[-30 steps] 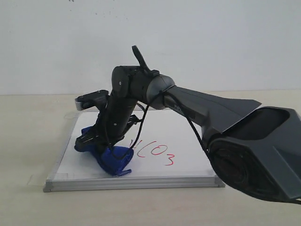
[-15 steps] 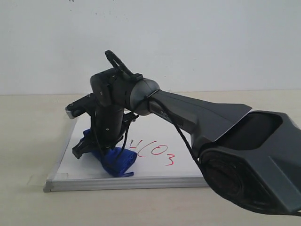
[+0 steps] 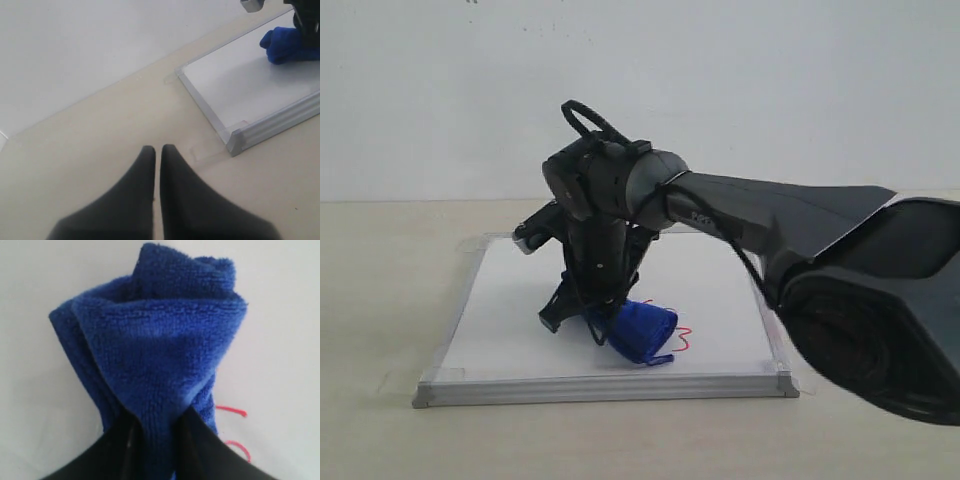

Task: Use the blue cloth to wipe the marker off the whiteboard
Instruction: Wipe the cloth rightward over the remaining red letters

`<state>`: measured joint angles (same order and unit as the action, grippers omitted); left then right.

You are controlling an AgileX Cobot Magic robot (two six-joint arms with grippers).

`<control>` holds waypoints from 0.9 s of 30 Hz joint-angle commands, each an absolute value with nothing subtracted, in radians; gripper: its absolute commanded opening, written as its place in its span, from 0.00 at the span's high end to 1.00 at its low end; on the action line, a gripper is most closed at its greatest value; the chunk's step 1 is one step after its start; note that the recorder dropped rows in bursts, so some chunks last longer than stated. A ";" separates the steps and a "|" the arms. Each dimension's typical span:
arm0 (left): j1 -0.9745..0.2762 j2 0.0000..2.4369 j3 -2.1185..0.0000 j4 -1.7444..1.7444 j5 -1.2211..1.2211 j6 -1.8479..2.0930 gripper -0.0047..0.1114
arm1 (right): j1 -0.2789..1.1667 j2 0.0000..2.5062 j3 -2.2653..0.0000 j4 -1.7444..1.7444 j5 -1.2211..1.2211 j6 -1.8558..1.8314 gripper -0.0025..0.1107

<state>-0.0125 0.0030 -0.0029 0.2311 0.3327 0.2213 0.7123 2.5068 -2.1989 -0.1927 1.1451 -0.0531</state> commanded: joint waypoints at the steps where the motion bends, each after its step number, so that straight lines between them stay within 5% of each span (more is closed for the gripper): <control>1: -0.010 0.000 0.000 0.229 0.328 0.227 0.93 | 0.624 2.476 -2.040 -0.273 1.221 -0.033 0.98; 12: -0.010 0.000 0.000 0.229 0.328 0.227 0.93 | 0.545 2.405 -1.907 -0.192 1.205 0.062 0.98; 19: -0.010 0.000 0.000 0.229 0.328 0.227 0.93 | 0.644 2.405 -1.907 0.169 0.899 -0.032 0.98; 27: -0.010 0.000 0.000 0.229 0.328 0.227 0.93 | 0.758 2.405 -1.907 0.178 0.850 -0.259 0.98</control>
<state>-0.0125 0.0030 -0.0029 0.2311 0.3327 0.2213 0.7246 2.3772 -1.9236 0.1122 0.8420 -0.1786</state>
